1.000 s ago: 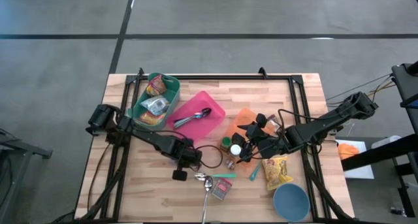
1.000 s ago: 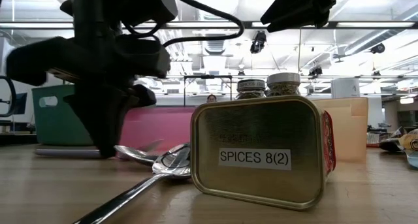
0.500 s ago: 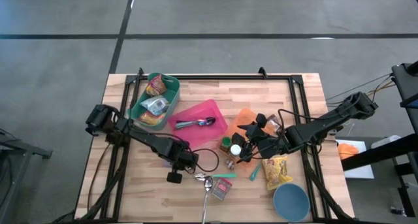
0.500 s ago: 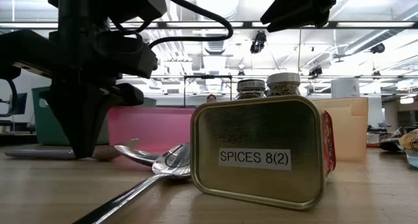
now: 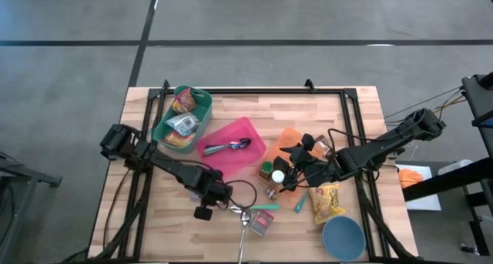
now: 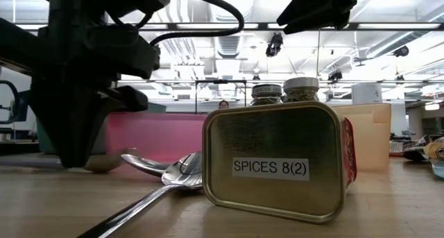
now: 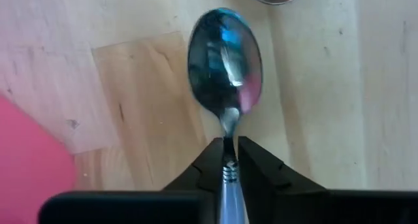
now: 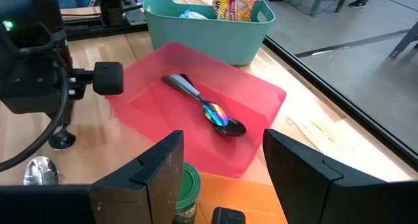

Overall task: Pick & Place Food Item
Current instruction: Put the violet spoon into the pink bin

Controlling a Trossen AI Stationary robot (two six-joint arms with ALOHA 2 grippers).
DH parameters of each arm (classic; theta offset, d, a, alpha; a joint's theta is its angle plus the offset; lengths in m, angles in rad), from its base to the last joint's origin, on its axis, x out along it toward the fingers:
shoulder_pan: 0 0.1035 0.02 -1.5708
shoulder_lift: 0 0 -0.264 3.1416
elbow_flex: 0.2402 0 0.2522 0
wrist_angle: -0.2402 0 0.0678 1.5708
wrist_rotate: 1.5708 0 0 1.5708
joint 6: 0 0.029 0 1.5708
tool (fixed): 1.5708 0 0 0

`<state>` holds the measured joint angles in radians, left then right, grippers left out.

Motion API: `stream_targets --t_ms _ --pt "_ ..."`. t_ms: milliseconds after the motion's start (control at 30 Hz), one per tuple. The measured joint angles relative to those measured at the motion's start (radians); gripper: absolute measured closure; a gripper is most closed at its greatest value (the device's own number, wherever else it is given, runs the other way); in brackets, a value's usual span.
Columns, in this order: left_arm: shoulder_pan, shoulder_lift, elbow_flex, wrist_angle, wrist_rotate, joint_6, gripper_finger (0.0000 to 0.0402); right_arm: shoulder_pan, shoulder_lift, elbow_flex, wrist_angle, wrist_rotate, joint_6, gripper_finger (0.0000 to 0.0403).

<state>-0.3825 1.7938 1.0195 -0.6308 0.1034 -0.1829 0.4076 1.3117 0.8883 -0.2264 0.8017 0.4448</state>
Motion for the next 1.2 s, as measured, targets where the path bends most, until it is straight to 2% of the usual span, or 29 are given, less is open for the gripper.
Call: stream_targets --t_ms 267,667,800,933,1200 --pt "-0.008 -0.001 0.0 0.001 0.002 0.023 0.0306 0.0 0.0 0.002 -0.001 0.0 0.0 0.0195" --pt "-0.037 0.057 0.007 0.008 -0.085 -0.026 0.0301 0.0 0.0 0.004 0.005 -0.048 0.0 0.0195" --pt "-0.037 0.057 0.007 0.009 -0.087 -0.081 0.0322 0.0 0.0 0.007 0.006 -0.051 0.001 0.0195" --pt "-0.038 0.057 0.006 0.014 -0.081 -0.125 0.0386 0.0 0.0 0.008 0.009 -0.051 0.0 0.0195" --pt "-0.042 0.057 0.007 0.011 -0.077 -0.187 0.0399 0.0 0.0 0.008 0.009 -0.051 0.0 0.0195"
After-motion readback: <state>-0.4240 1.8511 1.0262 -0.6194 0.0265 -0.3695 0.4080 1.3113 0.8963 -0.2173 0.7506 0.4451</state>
